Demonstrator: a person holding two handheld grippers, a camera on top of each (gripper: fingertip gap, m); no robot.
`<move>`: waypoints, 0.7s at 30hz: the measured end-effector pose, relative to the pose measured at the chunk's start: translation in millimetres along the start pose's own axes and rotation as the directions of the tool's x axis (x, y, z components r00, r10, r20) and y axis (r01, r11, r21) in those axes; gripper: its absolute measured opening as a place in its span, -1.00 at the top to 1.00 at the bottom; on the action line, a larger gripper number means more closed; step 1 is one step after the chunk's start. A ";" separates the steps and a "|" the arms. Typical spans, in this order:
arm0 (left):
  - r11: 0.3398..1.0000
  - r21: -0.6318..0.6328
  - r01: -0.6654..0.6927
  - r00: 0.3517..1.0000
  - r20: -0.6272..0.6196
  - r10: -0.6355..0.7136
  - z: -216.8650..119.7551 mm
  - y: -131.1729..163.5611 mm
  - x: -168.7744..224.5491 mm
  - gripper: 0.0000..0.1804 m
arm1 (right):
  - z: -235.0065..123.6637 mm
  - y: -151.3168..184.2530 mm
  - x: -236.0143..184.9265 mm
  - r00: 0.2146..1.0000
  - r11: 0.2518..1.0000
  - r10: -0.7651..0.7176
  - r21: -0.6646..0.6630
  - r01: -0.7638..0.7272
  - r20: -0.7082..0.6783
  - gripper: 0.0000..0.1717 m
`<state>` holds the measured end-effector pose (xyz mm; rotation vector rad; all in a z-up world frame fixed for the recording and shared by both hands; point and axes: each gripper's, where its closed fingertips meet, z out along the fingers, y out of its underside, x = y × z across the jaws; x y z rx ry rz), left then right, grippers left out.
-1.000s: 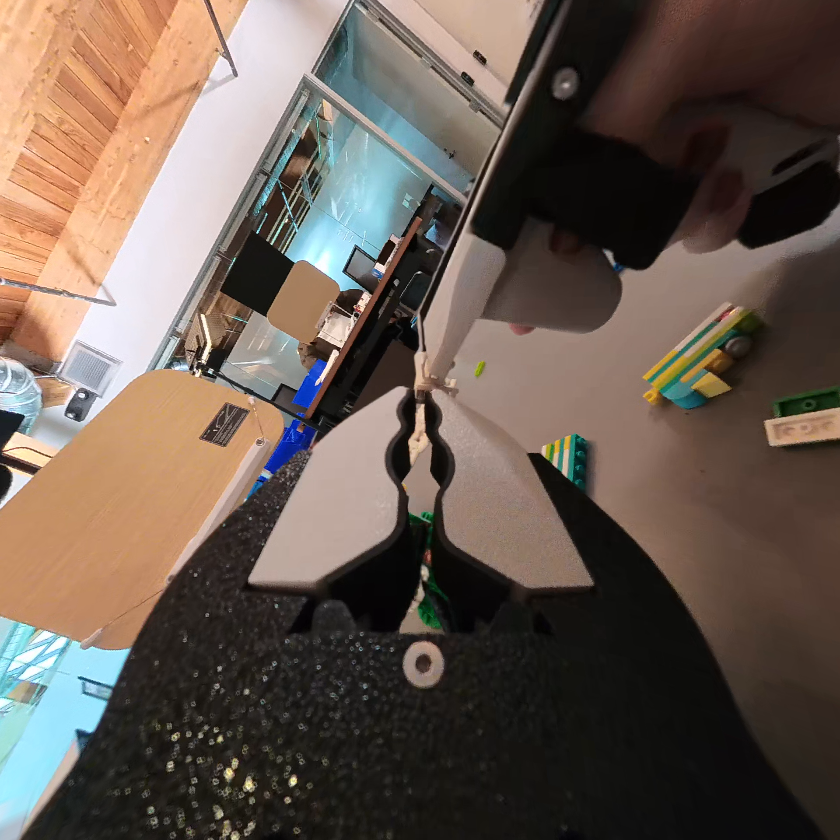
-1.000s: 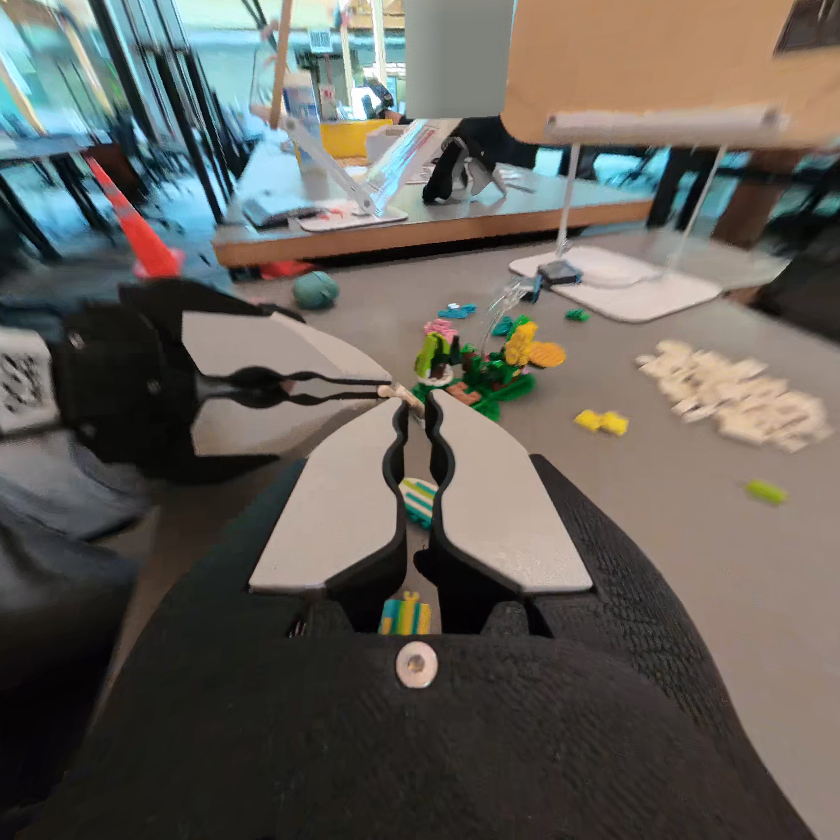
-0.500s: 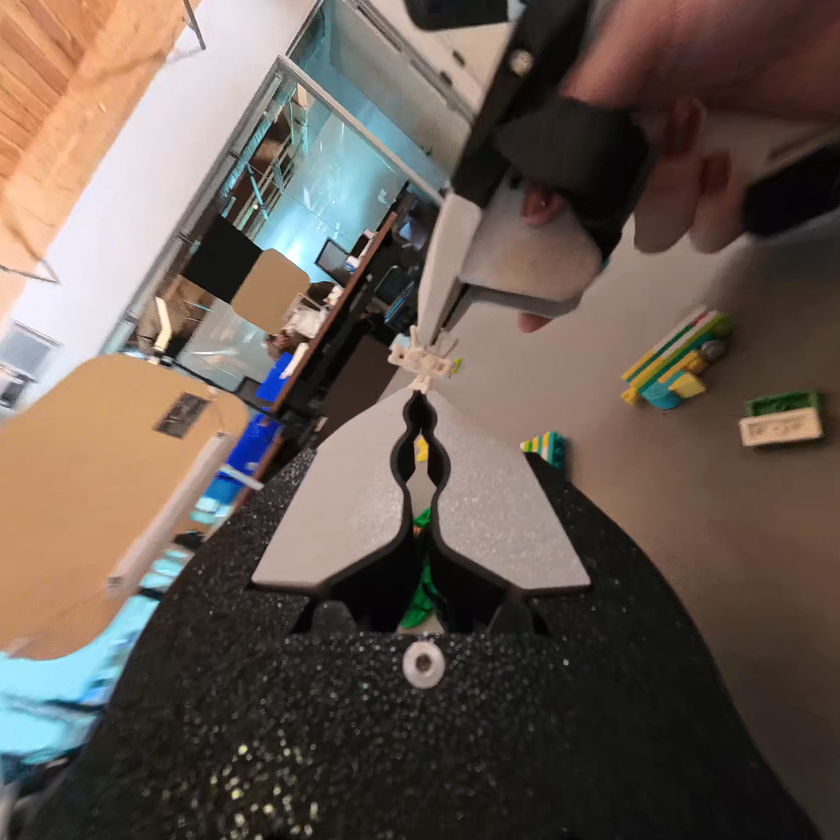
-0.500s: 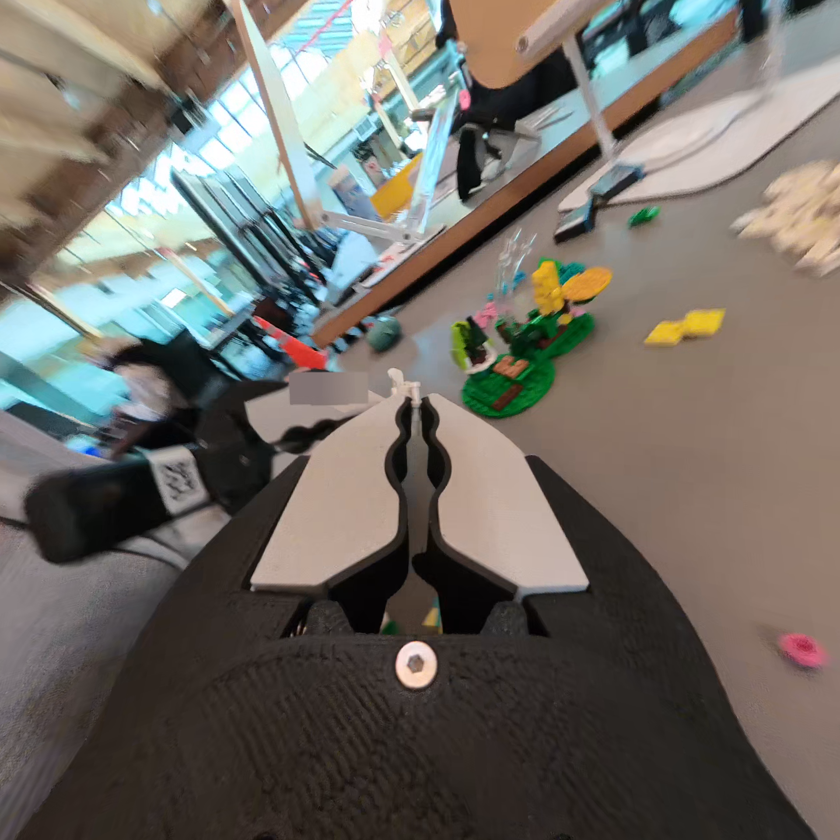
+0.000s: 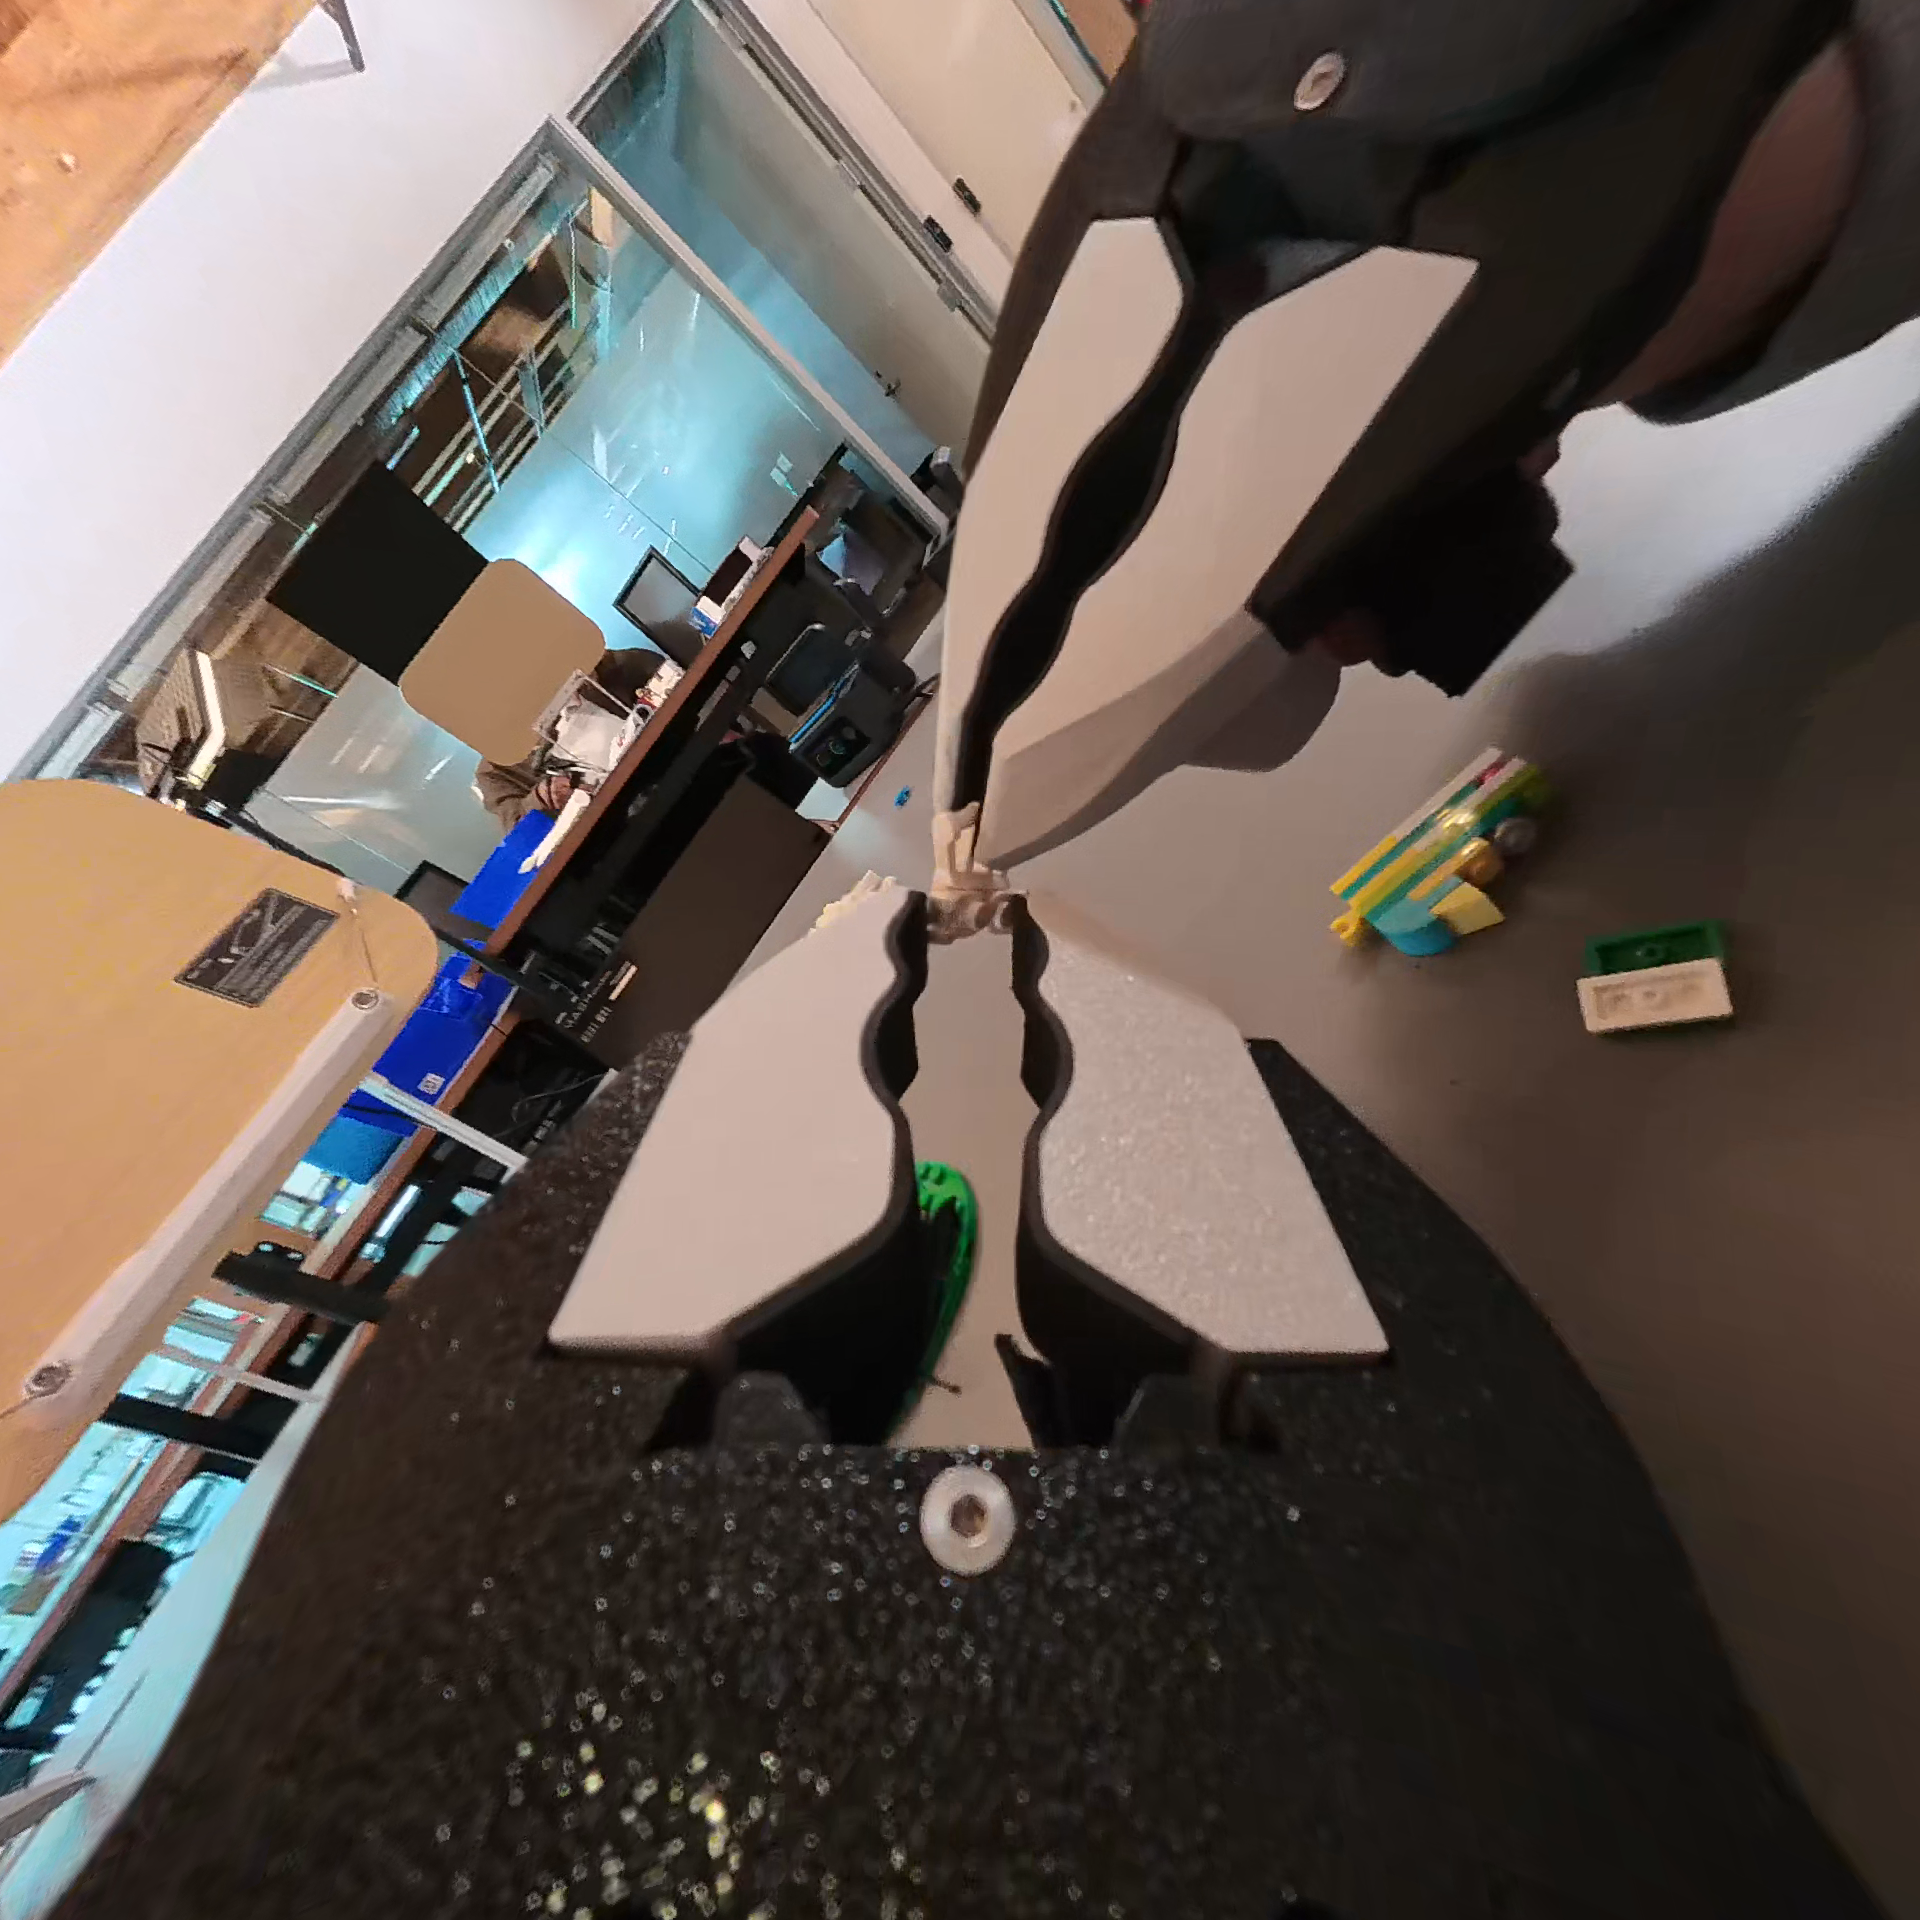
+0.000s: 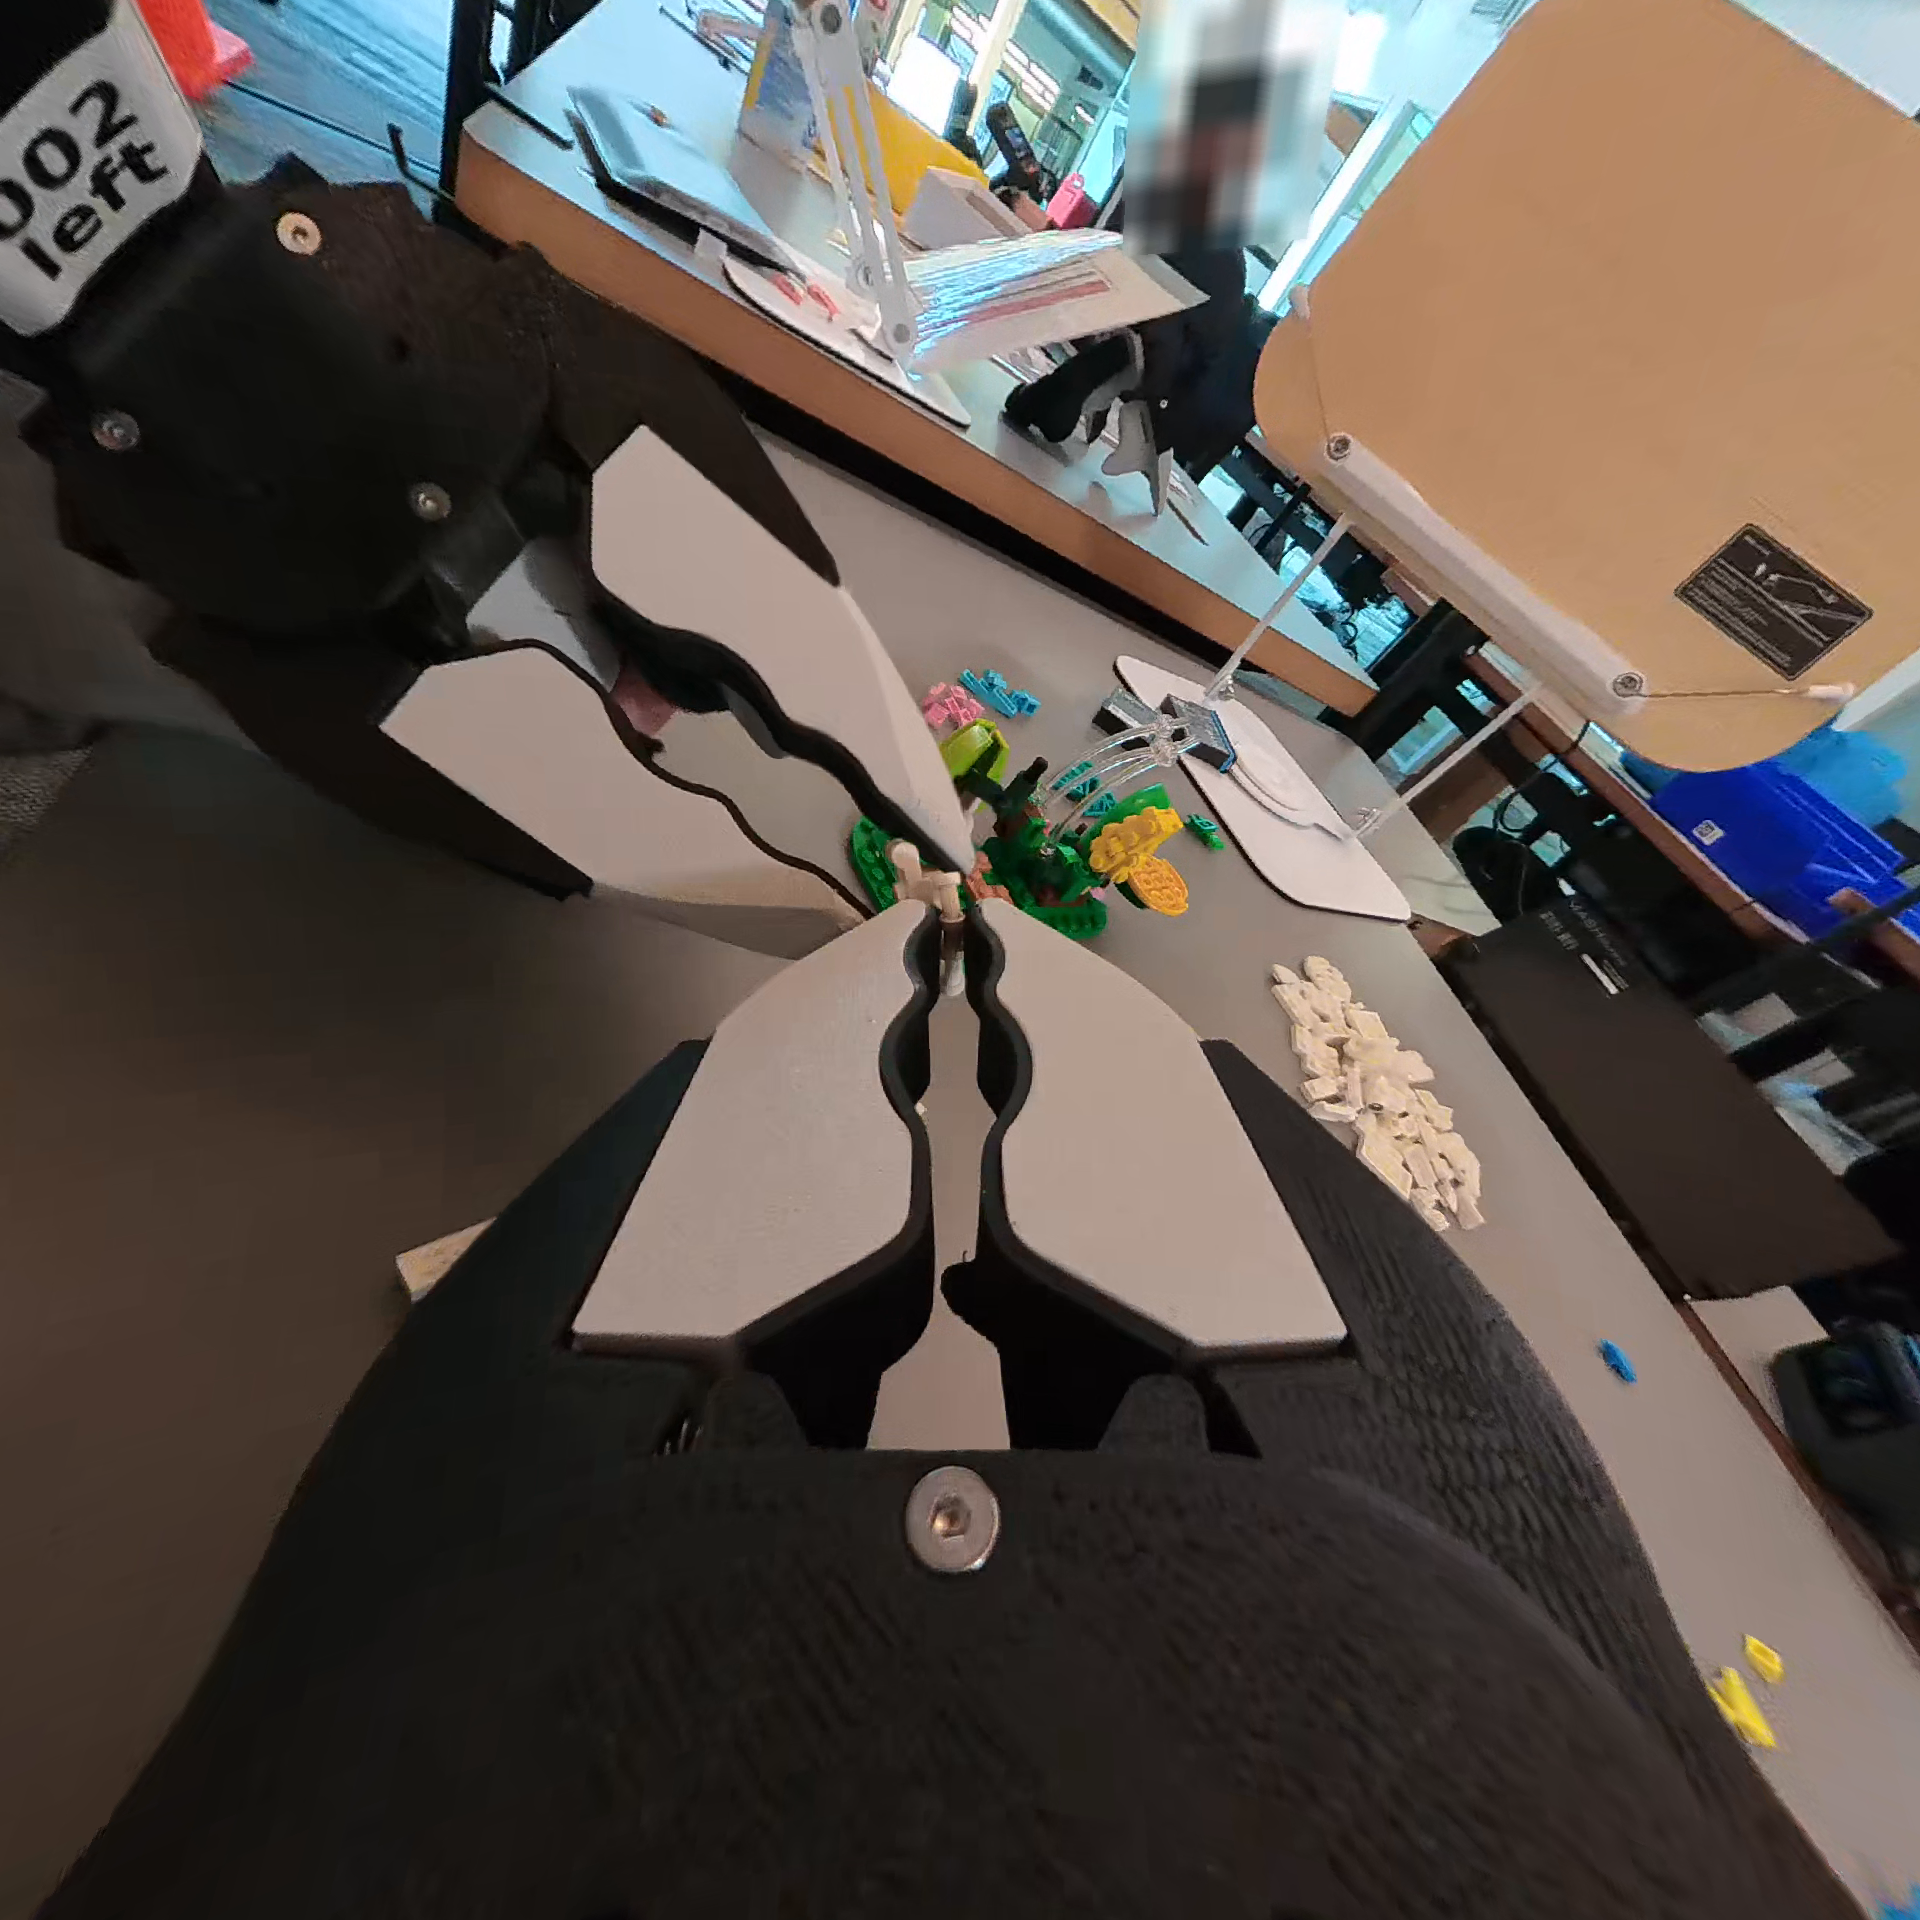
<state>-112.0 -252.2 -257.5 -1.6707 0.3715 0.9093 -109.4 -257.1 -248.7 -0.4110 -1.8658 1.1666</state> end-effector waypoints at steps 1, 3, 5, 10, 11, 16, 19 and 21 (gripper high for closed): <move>1.000 -0.001 -0.012 1.000 0.001 0.012 -0.1 -0.3 0.0 0.83 | -0.3 0.2 0.0 1.000 1.000 -0.008 -0.001 0.008 -0.001 0.97; 1.000 -0.006 -0.019 1.000 -0.016 0.019 -0.5 0.2 1.1 0.85 | -0.7 1.3 -0.7 0.999 0.999 -0.032 -0.008 0.032 -0.001 0.97; 1.000 -0.006 -0.005 0.999 -0.048 0.005 -1.0 1.1 3.9 0.86 | -1.4 3.1 -2.9 0.999 0.999 -0.038 -0.017 0.038 0.010 0.97; 1.000 0.018 -0.007 0.993 -0.122 0.009 -1.8 -0.8 14.3 0.89 | -4.0 7.9 -10.1 0.996 0.999 -0.022 -0.031 0.025 0.083 0.94; 1.000 0.018 -0.015 0.990 -0.137 0.018 -2.1 -0.1 16.7 0.89 | -4.5 9.7 -11.9 0.995 0.998 -0.035 -0.039 0.039 0.096 0.94; 0.998 0.057 0.025 0.992 -0.127 -0.017 -3.8 -6.0 13.9 0.88 | -7.6 6.5 -12.4 0.994 0.999 -0.035 -0.029 0.039 0.105 0.97; 0.997 0.068 -0.022 0.999 -0.037 0.025 -2.8 -8.8 6.2 0.85 | -8.4 3.5 -5.9 0.997 0.999 -0.035 -0.023 0.036 0.064 0.97; 0.995 0.059 -0.077 0.997 -0.016 0.079 -2.1 -7.8 7.1 0.88 | -8.5 5.3 -4.2 0.997 0.998 -0.053 -0.034 0.054 0.049 0.97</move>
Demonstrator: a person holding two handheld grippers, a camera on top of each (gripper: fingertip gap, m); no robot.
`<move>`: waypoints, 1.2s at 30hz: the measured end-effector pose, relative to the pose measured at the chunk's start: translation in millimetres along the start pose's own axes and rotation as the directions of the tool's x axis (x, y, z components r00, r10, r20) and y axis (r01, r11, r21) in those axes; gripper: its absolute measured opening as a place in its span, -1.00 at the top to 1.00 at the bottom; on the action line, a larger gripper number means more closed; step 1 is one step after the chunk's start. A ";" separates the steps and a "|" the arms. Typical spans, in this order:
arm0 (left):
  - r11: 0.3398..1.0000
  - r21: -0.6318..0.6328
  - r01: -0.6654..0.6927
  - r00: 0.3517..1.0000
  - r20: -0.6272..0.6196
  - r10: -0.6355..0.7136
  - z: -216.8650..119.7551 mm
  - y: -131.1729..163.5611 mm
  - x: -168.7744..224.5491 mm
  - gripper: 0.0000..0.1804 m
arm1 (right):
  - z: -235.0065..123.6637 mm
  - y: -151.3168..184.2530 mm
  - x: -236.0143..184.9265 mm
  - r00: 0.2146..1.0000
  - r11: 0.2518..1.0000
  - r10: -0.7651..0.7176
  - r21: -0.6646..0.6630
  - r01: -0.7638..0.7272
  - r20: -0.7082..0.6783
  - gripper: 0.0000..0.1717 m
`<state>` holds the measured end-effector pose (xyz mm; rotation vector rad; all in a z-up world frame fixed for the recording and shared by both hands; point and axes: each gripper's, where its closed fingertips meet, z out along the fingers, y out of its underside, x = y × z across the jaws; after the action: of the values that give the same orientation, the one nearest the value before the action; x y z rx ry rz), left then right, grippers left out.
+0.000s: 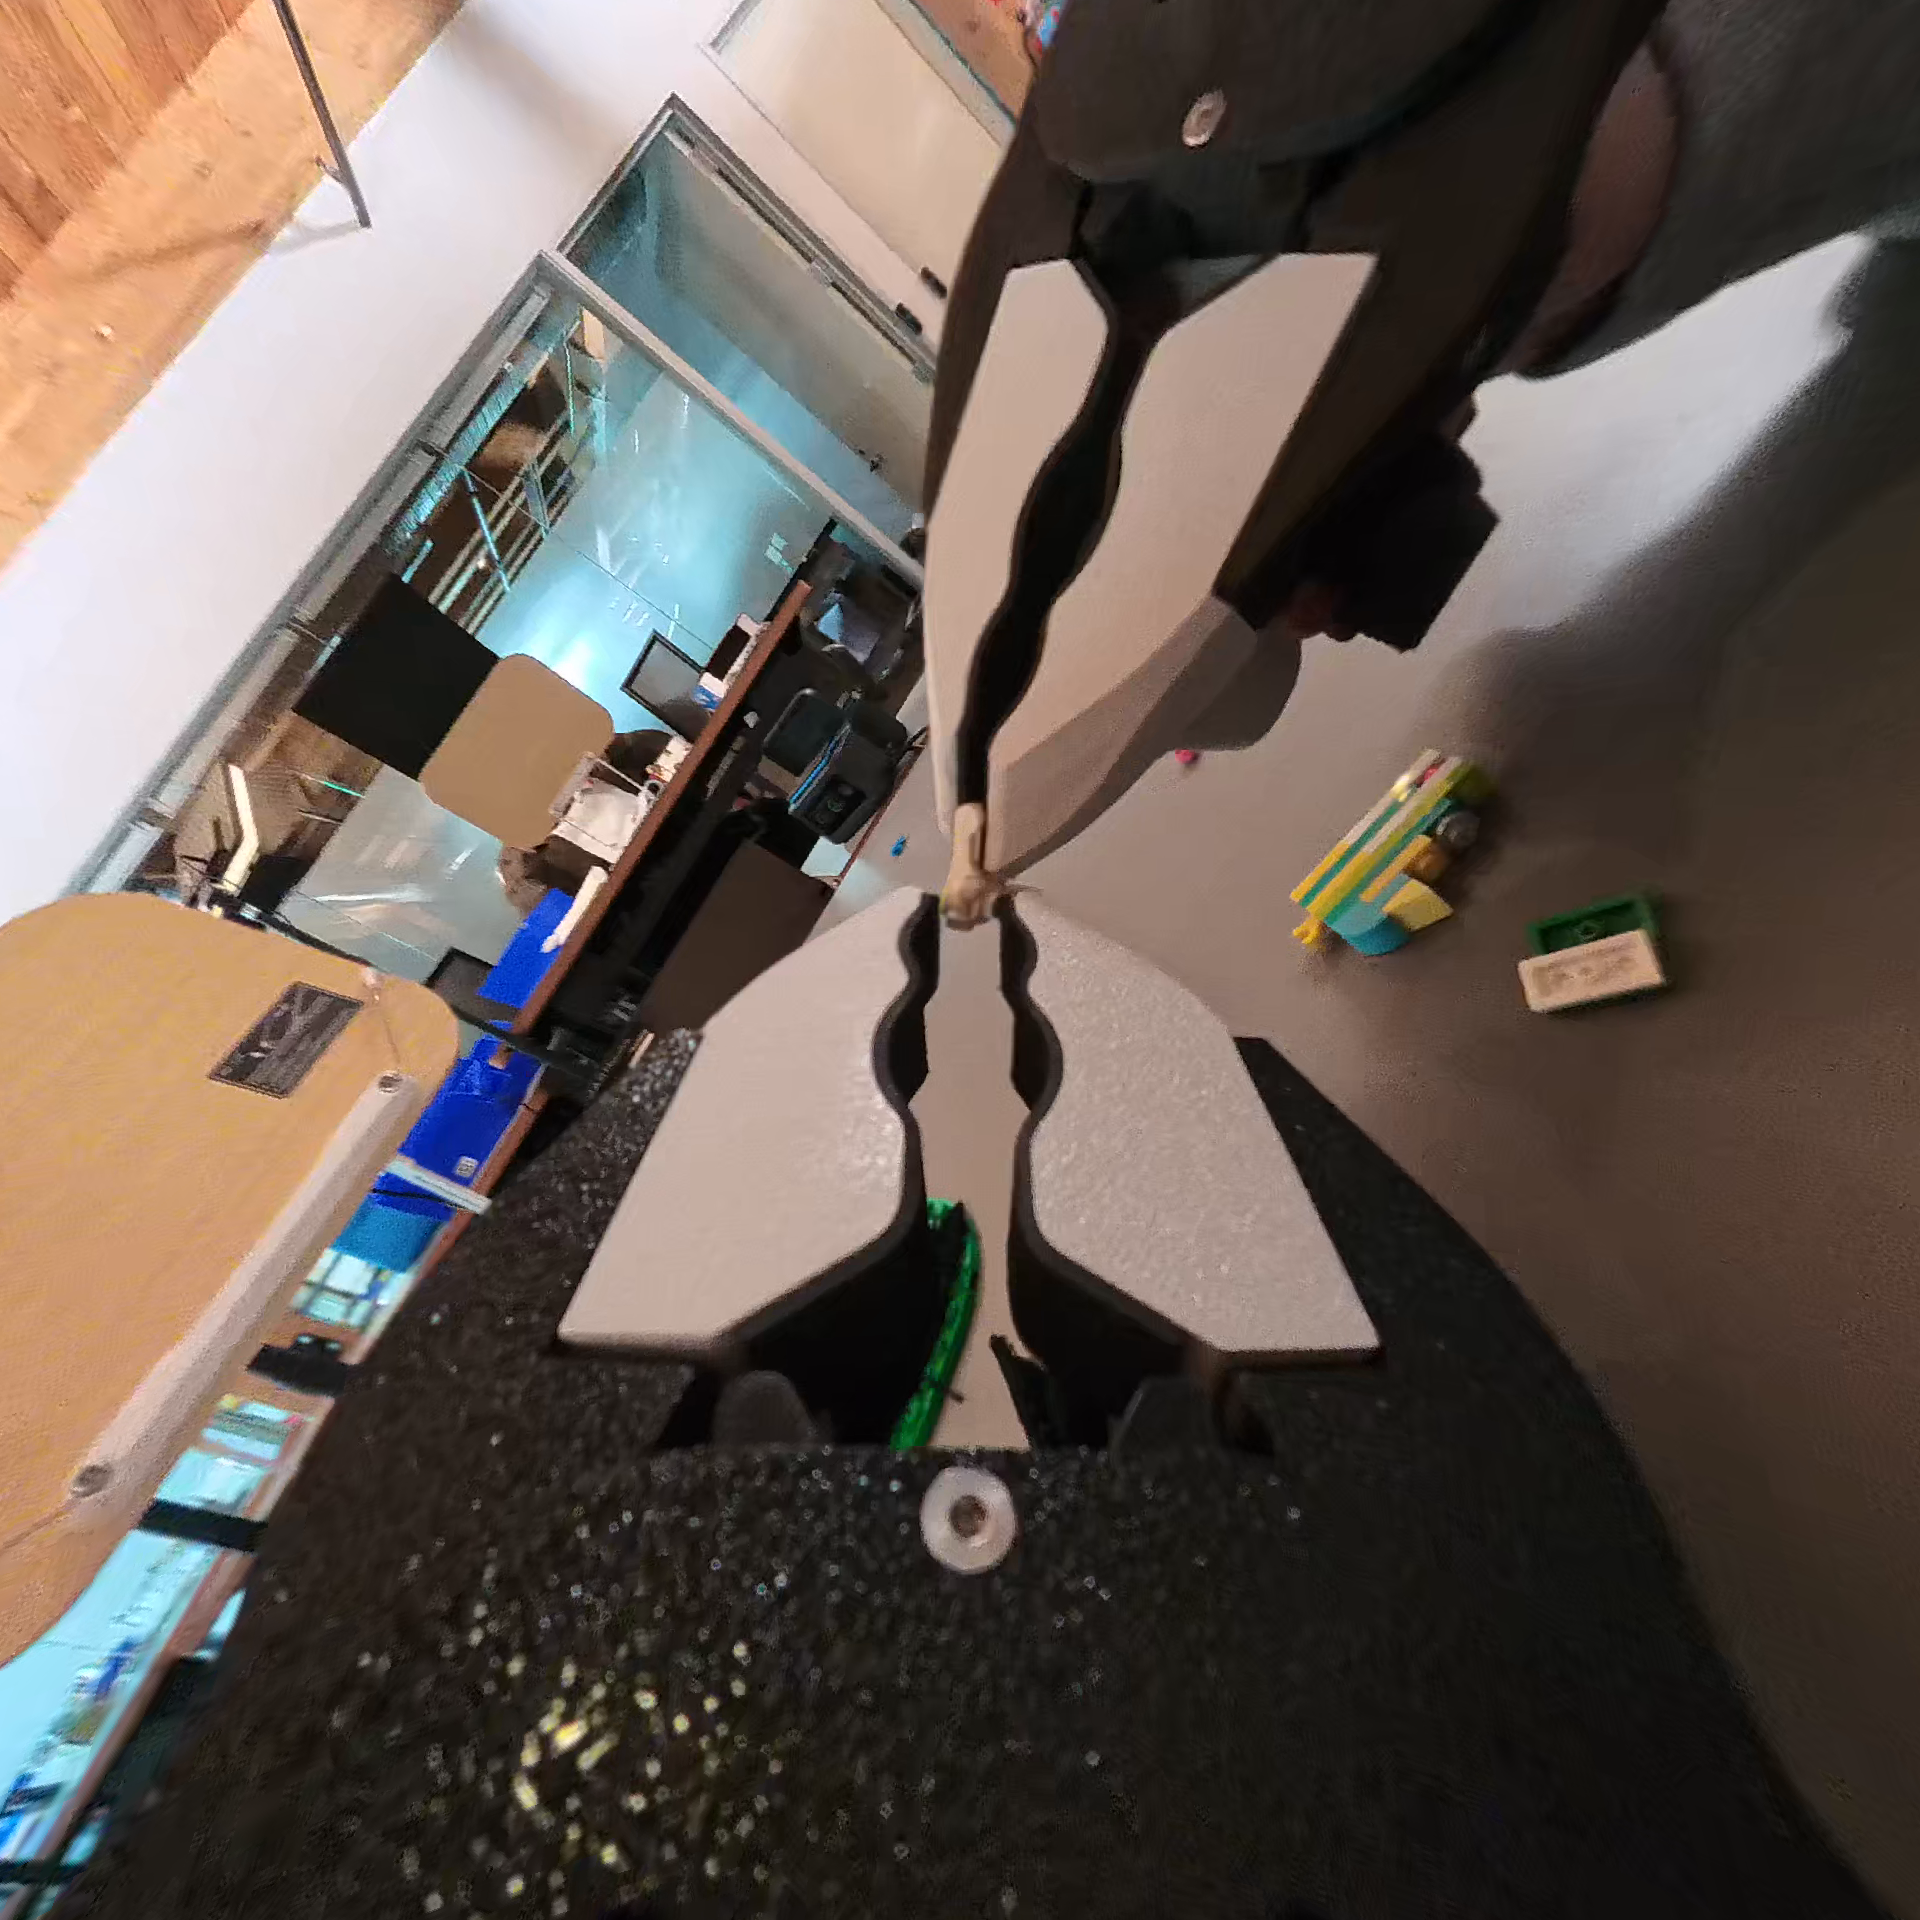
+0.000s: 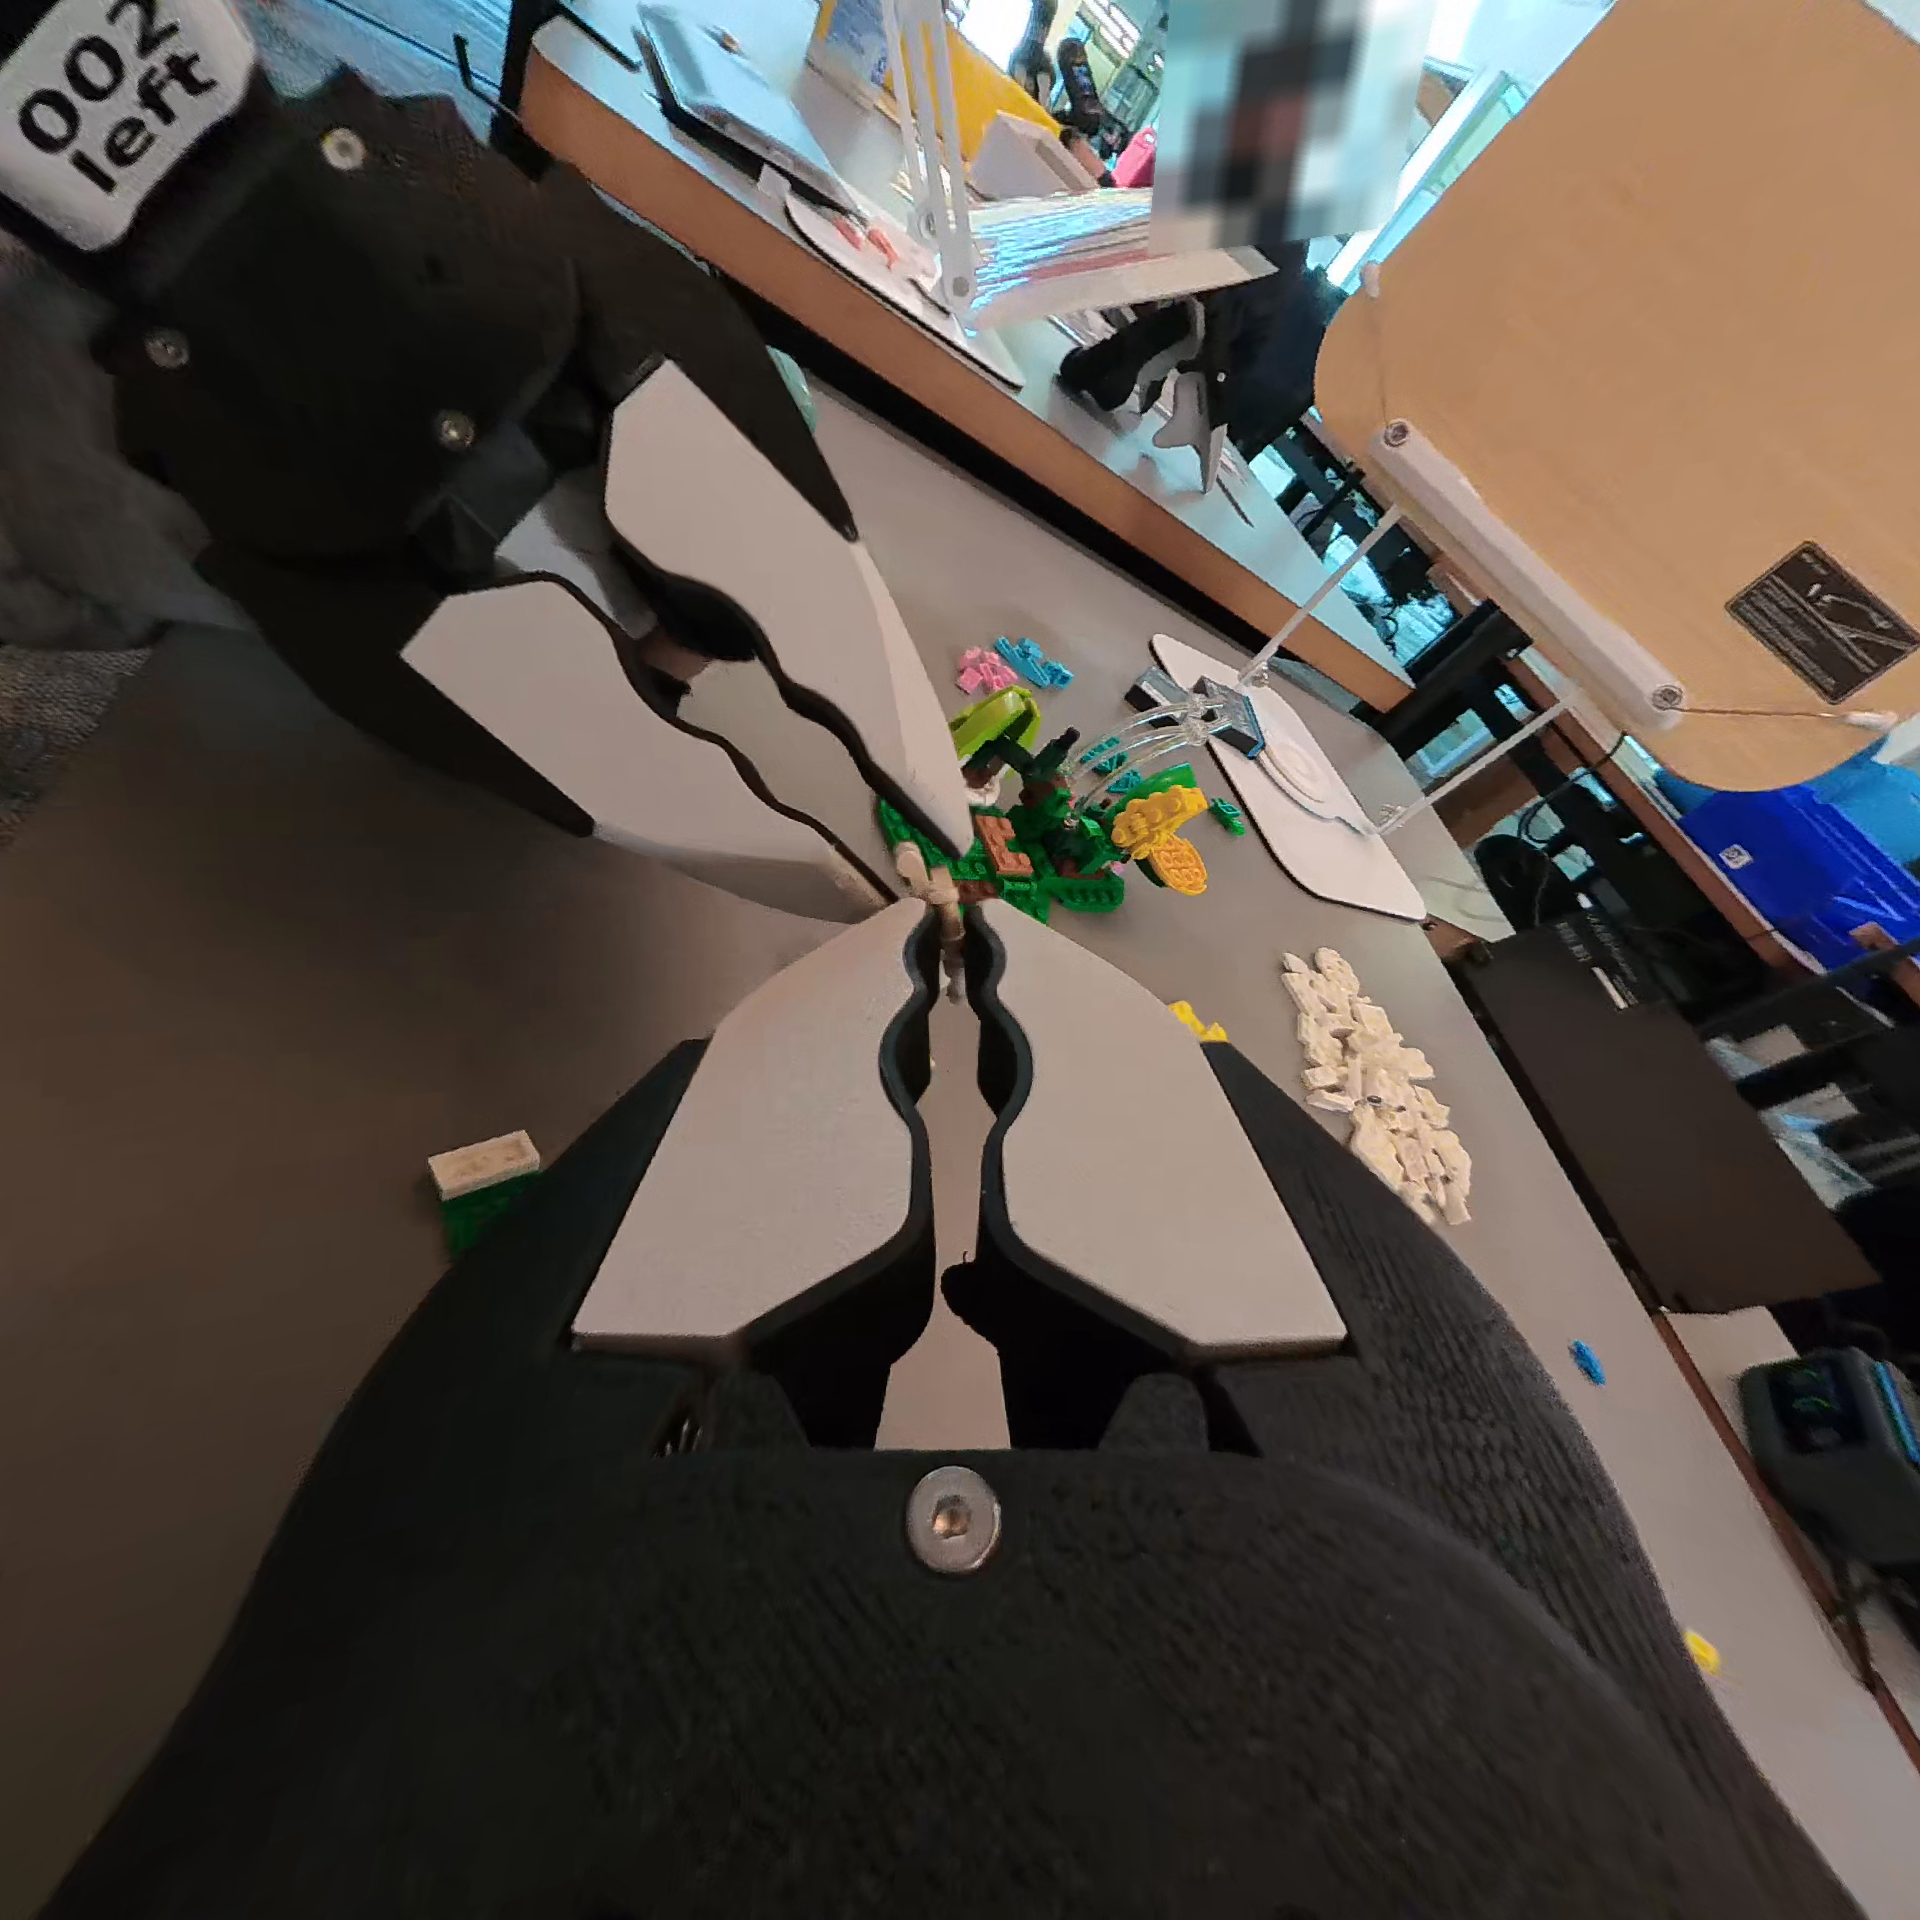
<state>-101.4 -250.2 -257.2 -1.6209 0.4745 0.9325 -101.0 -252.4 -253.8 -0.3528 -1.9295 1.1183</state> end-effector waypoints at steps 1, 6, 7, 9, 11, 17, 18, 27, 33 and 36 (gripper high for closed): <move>1.000 -0.001 -0.022 1.000 0.006 0.022 0.2 -0.4 0.7 0.89 | 0.2 0.3 -0.2 1.000 1.000 -0.001 -0.002 0.001 -0.001 0.97; 0.996 0.004 -0.084 0.996 0.041 0.083 -1.0 -3.4 -1.2 0.89 | -0.3 -1.2 0.1 1.000 1.000 -0.009 0.001 0.009 -0.008 0.97; 0.995 0.007 -0.098 0.994 0.047 0.097 -2.0 -4.5 -1.7 0.89 | -0.5 -2.1 -0.1 1.000 1.000 -0.006 0.005 0.006 -0.007 0.97; 0.992 0.002 -0.122 0.991 0.060 0.122 -4.2 -6.0 -3.5 0.90 | -0.8 -5.4 -0.4 1.000 1.000 0.011 0.021 -0.011 -0.006 0.97; 0.993 -0.013 -0.119 0.991 0.065 0.120 -5.0 -5.4 -6.2 0.91 | 0.4 -7.3 0.4 0.998 0.998 0.053 0.030 -0.053 -0.013 0.97; 0.985 -0.059 -0.164 0.979 0.116 0.170 -5.0 -3.7 -13.4 0.96 | 6.2 -9.9 11.0 0.888 0.883 0.460 0.098 -0.459 0.017 0.97; 0.980 -0.068 -0.187 0.973 0.126 0.194 -4.7 -3.6 -14.2 0.96 | 6.6 -10.2 11.9 0.836 0.829 0.546 0.108 -0.548 0.052 0.97; 0.996 -0.074 0.041 0.982 0.185 -0.027 -7.1 11.4 -33.9 0.95 | -0.4 24.9 38.4 0.821 0.827 0.559 0.011 -0.561 -0.119 0.97; 0.991 -0.059 0.120 0.974 0.198 -0.107 -10.1 15.4 -39.7 0.95 | 0.7 43.8 37.3 0.921 0.918 0.319 -0.167 -0.359 -0.226 0.97; 0.989 -0.055 0.136 0.974 0.192 -0.123 -10.6 15.0 -39.6 0.95 | -2.0 40.7 42.0 0.931 0.937 0.257 -0.169 -0.306 -0.259 0.97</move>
<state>-132.9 -271.1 -235.4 -1.5852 0.2059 1.0008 -131.1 -203.3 -263.9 -0.8639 -1.8238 1.0043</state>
